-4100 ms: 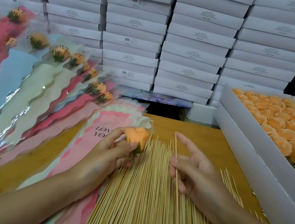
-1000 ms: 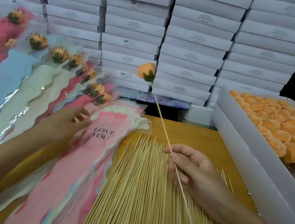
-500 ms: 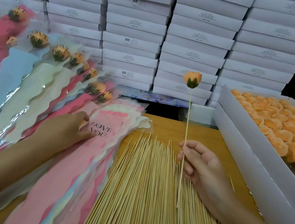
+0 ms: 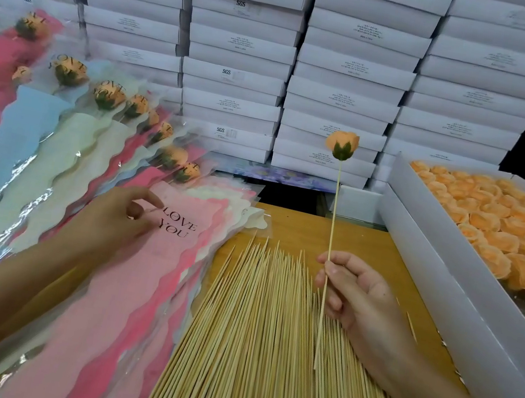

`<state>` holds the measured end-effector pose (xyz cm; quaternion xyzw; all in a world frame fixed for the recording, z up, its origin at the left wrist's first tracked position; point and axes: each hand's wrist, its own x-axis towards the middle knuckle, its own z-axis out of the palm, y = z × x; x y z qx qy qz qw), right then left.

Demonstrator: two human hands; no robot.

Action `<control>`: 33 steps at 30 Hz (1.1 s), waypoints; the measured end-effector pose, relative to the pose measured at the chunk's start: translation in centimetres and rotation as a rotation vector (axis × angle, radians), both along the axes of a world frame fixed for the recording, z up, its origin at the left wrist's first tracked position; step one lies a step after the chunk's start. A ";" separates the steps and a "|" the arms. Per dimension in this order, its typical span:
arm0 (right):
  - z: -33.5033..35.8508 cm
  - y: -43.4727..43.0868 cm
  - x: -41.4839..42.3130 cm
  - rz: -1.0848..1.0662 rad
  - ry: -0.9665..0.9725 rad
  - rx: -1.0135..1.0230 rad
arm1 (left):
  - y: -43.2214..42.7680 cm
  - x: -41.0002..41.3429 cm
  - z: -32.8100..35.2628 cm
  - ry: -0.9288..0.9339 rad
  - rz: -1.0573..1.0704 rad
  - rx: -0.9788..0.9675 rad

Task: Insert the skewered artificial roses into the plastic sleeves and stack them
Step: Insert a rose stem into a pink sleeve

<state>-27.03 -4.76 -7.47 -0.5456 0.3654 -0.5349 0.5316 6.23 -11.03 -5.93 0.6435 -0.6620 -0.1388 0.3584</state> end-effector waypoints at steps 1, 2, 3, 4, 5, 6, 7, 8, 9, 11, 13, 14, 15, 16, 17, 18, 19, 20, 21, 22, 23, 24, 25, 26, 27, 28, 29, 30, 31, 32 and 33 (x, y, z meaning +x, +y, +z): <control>0.0 0.0 0.0 -0.001 0.004 0.001 | 0.0 0.1 0.1 -0.007 0.004 0.021; 0.0 0.0 0.0 -0.004 0.009 0.004 | 0.0 0.2 0.2 -0.016 0.008 0.042; 0.0 -0.1 0.0 -0.007 0.013 0.007 | 0.0 0.1 0.3 -0.030 0.010 0.053; 0.0 -0.1 0.0 -0.010 0.018 0.011 | 0.0 0.1 0.3 -0.048 0.009 0.052; 0.0 -0.1 0.0 -0.013 0.021 0.014 | 0.0 0.0 0.4 -0.061 0.003 0.044; -0.1 0.0 0.0 -0.015 0.023 0.016 | 0.1 0.0 0.5 -0.064 -0.006 0.032; -0.1 0.0 0.0 -0.016 0.023 0.015 | 0.1 -0.1 0.6 -0.062 -0.017 0.014; -0.1 0.0 0.0 -0.016 0.022 0.013 | 0.1 -0.2 0.7 -0.057 -0.026 -0.015; -0.1 0.0 0.0 -0.015 0.021 0.010 | 0.1 -0.3 0.8 -0.044 -0.034 -0.046; -0.1 0.0 0.0 -0.015 0.016 0.002 | 0.4 -0.5 1.1 0.026 -0.052 -0.068; -0.2 -0.1 0.1 -0.021 0.011 -0.007 | 0.8 -0.8 1.3 0.153 -0.091 -0.027; -0.2 -0.1 0.1 -0.026 0.009 -0.010 | 0.9 -0.8 1.5 0.245 -0.121 0.013; -0.2 -0.1 0.1 -0.031 0.005 -0.011 | 1.1 -1.0 1.7 0.355 -0.153 0.063; -0.3 -0.1 0.1 -0.037 0.001 -0.012 | 1.3 -1.2 1.9 0.463 -0.183 0.114; -0.3 -0.2 0.0 -0.044 0.000 -0.012 | 1.5 -1.4 2.3 0.553 -0.207 0.158; -0.3 -0.2 0.0 -0.053 0.000 -0.013 | 1.8 -1.6 2.7 0.624 -0.230 0.191; -0.2 -0.2 0.0 -0.062 -0.002 -0.013 | 2.1 -2.0 3.1 0.682 -0.255 0.216; -0.2 -0.2 0.0 -0.072 -0.005 -0.015 | 2.4 -2.4 3.6 0.727 -0.284 0.231; -0.2 -0.2 0.0 -0.085 -0.010 -0.016 | 2.8 -2.9 4.0 0.762 -0.312 0.243; -0.1 -0.2 0.0 -0.101 -0.016 -0.018 | 3.2 -3.5 4.4 0.790 -0.338 0.253; -0.1 -0.2 0.0 -0.118 -0.021 -0.019 | 3.7 -4.1 4.8 0.813 -0.360 0.263; -0.1 -0.2 0.0 -0.136 -0.027 -0.019 | 4.2 -4.8 5.1 0.832 -0.379 0.278; 0.0 -0.2 -0.1 -0.154 -0.032 -0.018 | 4.7 -5.4 5.3 0.846 -0.400 0.299; -0.1 -0.2 -0.1 -0.172 -0.036 -0.018 | 5.1 -6.1 5.4 0.852 -0.426 0.329; -0.1 -0.3 -0.2 -0.189 -0.040 -0.018 | 5.6 -6.7 5.3 0.852 -0.459 0.366; -0.1 -0.3 -0.2 -0.206 -0.046 -0.019 | 6.0 -7.3 5.1 0.850 -0.494 0.398; -0.2 -0.4 -0.2 -0.218 -0.052 -0.021 | 6.3 -7.8 4.8 0.842 -0.527 0.422; -0.2 -0.5 -0.3 -0.225 -0.057 -0.025 | 6.6 -8.2 4.4 0.827 -0.554 0.440; -0.3 -0.6 -0.3 -0.230 -0.056 -0.029 | 6.8 -8.6 3.8 0.798 -0.574 0.453; -0.4 -0.6 -0.4 -0.233 -0.051 -0.031 | 6.8 -8.9 3.1 0.747 -0.586 0.457; -0.5 -0.7 -0.4 -0.237 -0.042 -0.031 | 6.8 -9.1 2.5 0.678 -0.597 0.456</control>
